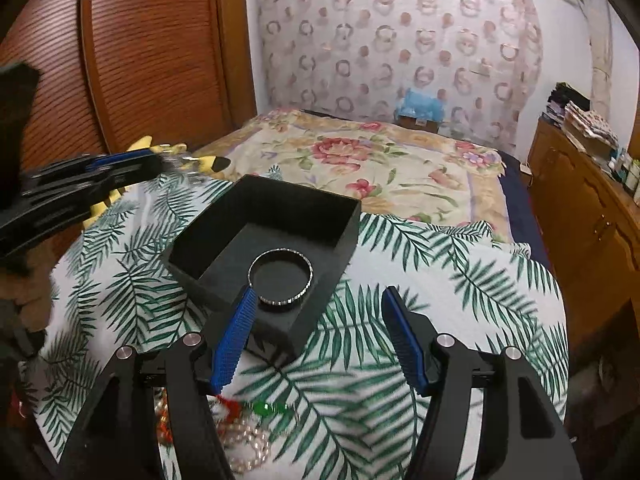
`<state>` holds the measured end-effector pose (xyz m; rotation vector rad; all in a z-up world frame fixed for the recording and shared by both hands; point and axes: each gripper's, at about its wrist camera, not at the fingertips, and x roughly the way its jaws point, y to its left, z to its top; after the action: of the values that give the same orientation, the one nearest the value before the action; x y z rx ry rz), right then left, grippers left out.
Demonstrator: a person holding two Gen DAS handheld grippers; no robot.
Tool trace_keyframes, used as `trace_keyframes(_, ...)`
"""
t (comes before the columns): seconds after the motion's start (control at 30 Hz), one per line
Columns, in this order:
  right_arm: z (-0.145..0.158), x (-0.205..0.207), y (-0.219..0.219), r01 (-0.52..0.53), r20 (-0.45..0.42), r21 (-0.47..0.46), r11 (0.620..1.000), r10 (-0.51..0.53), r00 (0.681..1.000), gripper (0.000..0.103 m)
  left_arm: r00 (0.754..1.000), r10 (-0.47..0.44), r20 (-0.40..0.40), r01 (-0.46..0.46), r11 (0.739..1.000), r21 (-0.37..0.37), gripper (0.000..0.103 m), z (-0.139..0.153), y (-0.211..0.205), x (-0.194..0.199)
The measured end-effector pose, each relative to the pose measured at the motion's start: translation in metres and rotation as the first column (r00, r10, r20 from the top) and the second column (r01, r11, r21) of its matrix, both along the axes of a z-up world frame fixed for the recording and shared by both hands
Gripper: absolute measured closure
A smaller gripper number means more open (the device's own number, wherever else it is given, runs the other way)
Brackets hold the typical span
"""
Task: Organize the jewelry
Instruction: 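Lower the bangle into the black box with the right tool while the left tool drops the hairpins in, then move the left tool to the jade bangle and grasp it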
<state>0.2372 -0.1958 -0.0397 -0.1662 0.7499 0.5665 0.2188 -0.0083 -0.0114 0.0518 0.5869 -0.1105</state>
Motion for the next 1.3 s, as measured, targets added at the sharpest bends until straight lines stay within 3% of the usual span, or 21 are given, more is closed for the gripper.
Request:
trace_keyframes(0.23,-0.001,-0.023,-0.014,0.003,0.011,0.030,1.000,-0.003,1.000,0.036,0.998,0.040,-0.054,-0.042,0.999,-0.019,0.087,-0.012,-0.010,0.038)
trace_keyframes(0.27,-0.002,-0.025,-0.015,0.001,0.010,0.033,0.999,-0.001,1.000,0.036,0.998,0.037,-0.059,-0.038,0.999,-0.017,0.096,-0.013,-0.013,0.041)
trace_keyframes(0.47,-0.011,-0.035,-0.016,-0.007,-0.002,0.040,0.999,0.007,1.000,0.036,0.996,0.022,-0.081,-0.021,1.000,0.013,0.098,-0.021,-0.027,0.051)
trace_keyframes(0.77,-0.017,-0.040,-0.017,-0.001,-0.006,0.042,0.999,0.001,1.000,0.036,0.997,-0.026,-0.077,0.025,1.000,-0.005,0.099,-0.011,-0.031,0.042)
trace_keyframes(1.07,-0.017,-0.060,-0.029,0.028,0.006,0.067,0.997,-0.029,1.000,0.036,0.994,-0.072,-0.080,0.072,0.997,-0.004,0.098,-0.007,-0.021,-0.007)
trace_keyframes(1.13,-0.018,-0.068,-0.031,0.036,0.012,0.070,0.997,-0.037,0.999,0.036,0.993,-0.080,-0.083,0.080,0.997,0.001,0.095,-0.010,-0.018,-0.023)
trace_keyframes(1.2,-0.019,-0.077,-0.032,0.039,0.011,0.078,0.996,-0.040,0.999,0.036,0.992,-0.090,-0.088,0.090,0.996,-0.006,0.080,-0.015,-0.015,-0.040)
trace_keyframes(1.3,-0.021,-0.092,-0.032,0.041,0.013,0.084,0.996,-0.043,0.999,0.036,0.990,-0.100,-0.098,0.100,0.995,-0.005,0.070,-0.023,-0.012,-0.060)
